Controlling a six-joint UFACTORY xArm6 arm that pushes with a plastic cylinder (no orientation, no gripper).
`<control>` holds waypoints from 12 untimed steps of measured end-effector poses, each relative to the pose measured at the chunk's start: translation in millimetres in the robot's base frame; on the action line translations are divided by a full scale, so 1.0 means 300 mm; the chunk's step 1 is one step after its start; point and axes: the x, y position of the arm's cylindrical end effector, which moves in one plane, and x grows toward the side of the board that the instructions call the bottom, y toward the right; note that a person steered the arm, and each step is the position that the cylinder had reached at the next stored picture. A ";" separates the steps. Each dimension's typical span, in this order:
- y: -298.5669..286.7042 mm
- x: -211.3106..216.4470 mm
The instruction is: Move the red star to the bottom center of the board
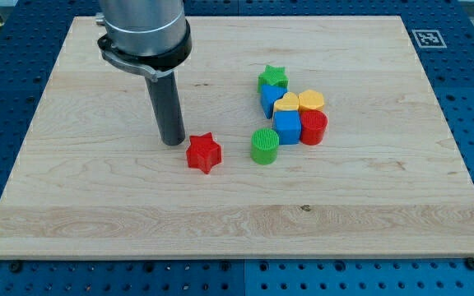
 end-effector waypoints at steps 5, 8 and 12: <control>0.029 0.029; 0.101 -0.053; 0.215 0.119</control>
